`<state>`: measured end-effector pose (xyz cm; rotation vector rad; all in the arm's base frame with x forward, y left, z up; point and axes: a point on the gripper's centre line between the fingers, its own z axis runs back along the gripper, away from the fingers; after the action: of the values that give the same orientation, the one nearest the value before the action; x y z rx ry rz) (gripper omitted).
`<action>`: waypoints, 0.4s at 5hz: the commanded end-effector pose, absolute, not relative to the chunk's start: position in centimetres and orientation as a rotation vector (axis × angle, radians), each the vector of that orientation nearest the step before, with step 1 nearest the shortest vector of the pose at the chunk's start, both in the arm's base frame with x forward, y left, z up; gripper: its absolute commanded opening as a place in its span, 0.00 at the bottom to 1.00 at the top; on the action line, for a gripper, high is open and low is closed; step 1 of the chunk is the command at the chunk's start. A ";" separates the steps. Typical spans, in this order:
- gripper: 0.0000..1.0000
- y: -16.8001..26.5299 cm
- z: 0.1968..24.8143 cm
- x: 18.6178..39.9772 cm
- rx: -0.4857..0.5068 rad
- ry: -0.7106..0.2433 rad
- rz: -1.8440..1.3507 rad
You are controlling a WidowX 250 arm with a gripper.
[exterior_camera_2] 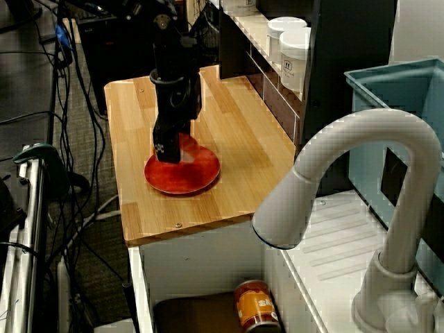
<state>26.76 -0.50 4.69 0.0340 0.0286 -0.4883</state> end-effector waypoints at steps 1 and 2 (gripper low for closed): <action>1.00 0.1 5.1 26.5 0.053 0.023 -0.468; 1.00 0.5 4.7 26.5 0.061 0.028 -0.471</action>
<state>26.72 0.12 3.88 0.0502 0.0533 -0.4695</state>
